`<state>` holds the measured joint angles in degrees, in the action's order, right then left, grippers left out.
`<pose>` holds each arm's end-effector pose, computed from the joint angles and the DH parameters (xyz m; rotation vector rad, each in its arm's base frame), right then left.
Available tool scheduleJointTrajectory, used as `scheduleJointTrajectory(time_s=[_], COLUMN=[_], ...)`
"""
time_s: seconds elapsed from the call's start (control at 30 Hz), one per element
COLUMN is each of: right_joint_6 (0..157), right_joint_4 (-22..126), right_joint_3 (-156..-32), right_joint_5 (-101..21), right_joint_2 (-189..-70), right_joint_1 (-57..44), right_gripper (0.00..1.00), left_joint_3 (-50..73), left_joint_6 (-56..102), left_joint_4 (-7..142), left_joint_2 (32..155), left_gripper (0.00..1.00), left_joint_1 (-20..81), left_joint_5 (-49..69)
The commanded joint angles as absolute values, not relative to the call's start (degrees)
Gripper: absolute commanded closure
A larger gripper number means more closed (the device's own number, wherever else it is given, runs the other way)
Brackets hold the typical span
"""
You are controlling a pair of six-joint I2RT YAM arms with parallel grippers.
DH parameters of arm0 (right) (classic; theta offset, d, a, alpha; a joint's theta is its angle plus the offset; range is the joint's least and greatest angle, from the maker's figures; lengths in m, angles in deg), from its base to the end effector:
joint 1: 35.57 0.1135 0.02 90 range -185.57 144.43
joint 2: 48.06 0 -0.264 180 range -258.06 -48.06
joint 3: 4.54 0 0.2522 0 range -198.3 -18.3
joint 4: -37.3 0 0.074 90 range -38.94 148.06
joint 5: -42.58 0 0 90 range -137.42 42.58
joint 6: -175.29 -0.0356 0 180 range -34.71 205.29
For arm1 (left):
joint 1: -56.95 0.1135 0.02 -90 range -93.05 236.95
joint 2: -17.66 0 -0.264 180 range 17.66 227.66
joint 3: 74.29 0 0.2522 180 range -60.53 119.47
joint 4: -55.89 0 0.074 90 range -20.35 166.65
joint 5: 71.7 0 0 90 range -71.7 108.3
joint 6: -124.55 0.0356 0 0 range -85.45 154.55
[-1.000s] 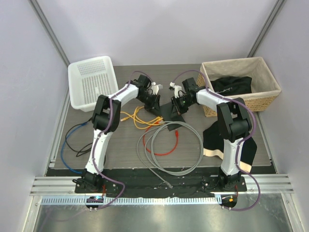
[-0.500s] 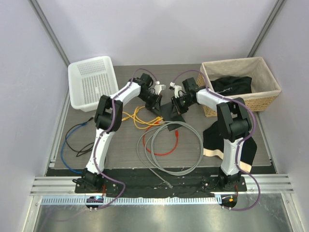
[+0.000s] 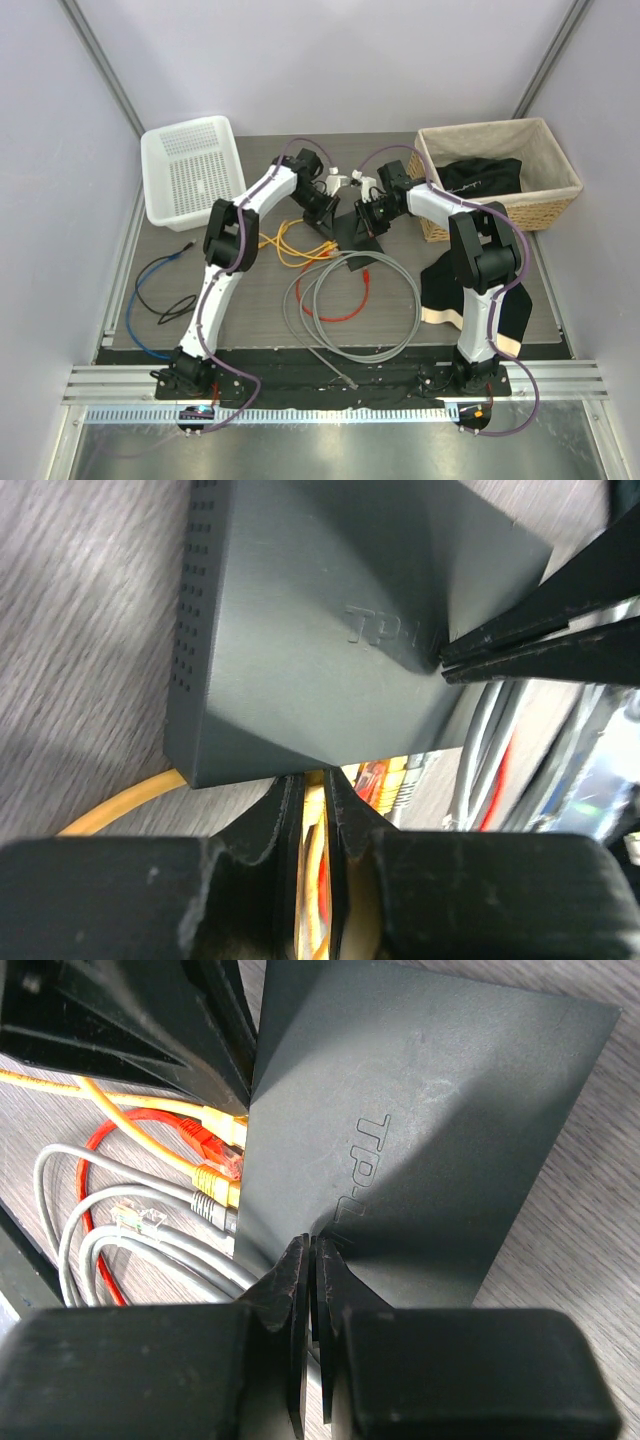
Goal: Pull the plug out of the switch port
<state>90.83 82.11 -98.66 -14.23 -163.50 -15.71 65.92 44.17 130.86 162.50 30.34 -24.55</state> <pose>0.3793 0.1577 0.1653 -0.7528 2.5736 0.8618 0.4409 -0.2480 0.1467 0.9858 2.6852 -1.1479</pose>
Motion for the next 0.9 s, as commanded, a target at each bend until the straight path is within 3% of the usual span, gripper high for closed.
scheduleJointTrajectory(time_s=[0.0,0.27,0.6,0.63,0.67,0.7,0.77,0.8,0.87], right_joint_6=[92.76,93.28,92.76,92.84,92.93,93.11,93.55,93.72,93.9], right_joint_4=[82.88,82.97,83.58,83.67,83.76,83.76,83.76,83.76,83.5], right_joint_3=[-95.47,-94.85,-97.4,-97.58,-97.58,-97.4,-96.7,-96.35,-95.47], right_joint_5=[-21.23,-21.32,-21.05,-21.05,-21.23,-21.4,-21.49,-21.58,-21.67], right_joint_2=[-168.56,-168.21,-170.41,-170.15,-169.97,-169.79,-169.09,-168.83,-168.13], right_joint_1=[-13.86,-13.86,-13.68,-13.68,-13.68,-13.68,-13.68,-13.68,-13.68], right_gripper=[0.91,0.91,0.91,0.91,0.91,0.91,0.91,0.91,0.91], left_joint_3=[65.6,43.28,60.12,61.79,64.51,65.23,65.5,65.16,64.1], left_joint_6=[54.84,62.84,56.18,55.12,54.24,53.71,54.32,55.37,55.11], left_joint_4=[136.51,135.93,133.03,132.5,131.63,131.09,130.48,130.65,130.74], left_joint_2=[164.27,150.04,152.92,153.36,153.54,153.11,151.88,149.79,146.88], left_gripper=[1.0,1.0,1.0,0.92,0.78,0.57,0.47,0.36,0.34], left_joint_1=[29.52,34.27,36.12,36.12,36.12,36.03,36.12,36.38,36.47], left_joint_5=[-17.03,-13.88,-15.98,-15.89,-15.72,-15.63,-16.59,-17.29,-16.86])
